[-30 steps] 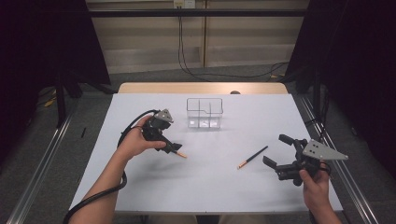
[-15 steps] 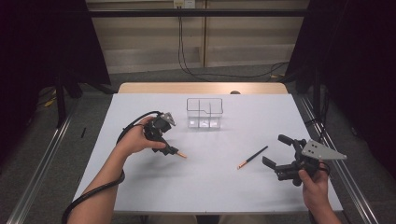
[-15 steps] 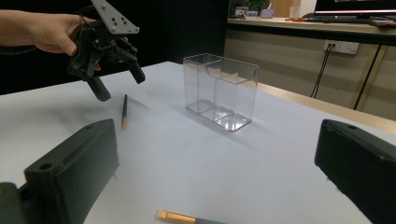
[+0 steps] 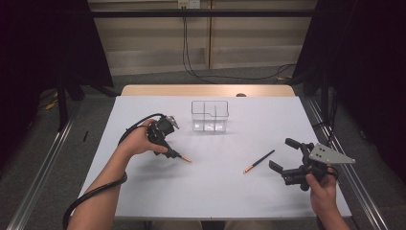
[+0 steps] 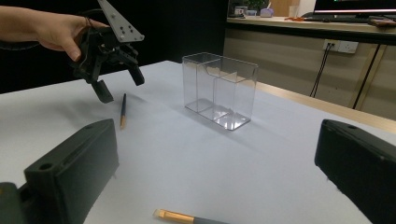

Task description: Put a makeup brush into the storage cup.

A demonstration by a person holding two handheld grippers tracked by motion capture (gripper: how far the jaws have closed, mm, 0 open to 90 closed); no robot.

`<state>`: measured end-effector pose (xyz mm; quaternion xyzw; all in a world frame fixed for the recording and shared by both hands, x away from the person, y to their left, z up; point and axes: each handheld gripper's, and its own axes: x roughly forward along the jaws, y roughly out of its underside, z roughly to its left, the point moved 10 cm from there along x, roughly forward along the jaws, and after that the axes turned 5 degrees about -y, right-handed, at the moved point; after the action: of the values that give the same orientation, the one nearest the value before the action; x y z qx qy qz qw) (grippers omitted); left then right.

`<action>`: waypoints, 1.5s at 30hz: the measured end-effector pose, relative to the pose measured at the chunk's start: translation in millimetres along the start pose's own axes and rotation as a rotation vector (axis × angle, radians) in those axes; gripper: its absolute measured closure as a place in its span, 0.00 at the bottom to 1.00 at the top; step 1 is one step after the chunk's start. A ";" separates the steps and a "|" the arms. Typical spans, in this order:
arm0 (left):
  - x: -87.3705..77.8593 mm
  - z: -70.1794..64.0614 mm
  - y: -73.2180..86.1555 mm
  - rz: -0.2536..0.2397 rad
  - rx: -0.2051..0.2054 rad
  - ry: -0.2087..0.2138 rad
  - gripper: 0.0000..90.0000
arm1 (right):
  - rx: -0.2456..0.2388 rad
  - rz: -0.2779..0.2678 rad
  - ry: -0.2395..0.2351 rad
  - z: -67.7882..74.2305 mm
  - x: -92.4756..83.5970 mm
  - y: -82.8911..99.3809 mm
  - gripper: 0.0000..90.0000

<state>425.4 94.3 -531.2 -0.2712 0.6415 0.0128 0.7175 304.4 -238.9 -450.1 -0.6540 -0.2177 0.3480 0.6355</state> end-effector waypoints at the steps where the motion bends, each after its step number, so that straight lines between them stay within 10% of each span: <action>1: 0.8 0.5 1.1 0.013 0.005 0.000 0.00 | 0.000 0.000 0.001 -0.2 -0.2 0.0 0.00; 22: 6.7 -3.7 12.7 0.112 0.115 -0.001 0.17 | 0.003 -0.002 0.005 -1.1 -0.9 -0.3 0.00; 45: 6.8 -9.9 18.8 0.105 0.132 0.041 0.46 | 0.002 0.012 0.002 -0.9 0.5 2.3 0.00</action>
<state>410.7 104.1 -544.8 -0.1895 0.6686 0.0024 0.7190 305.1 -239.4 -452.5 -0.6550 -0.2126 0.3513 0.6343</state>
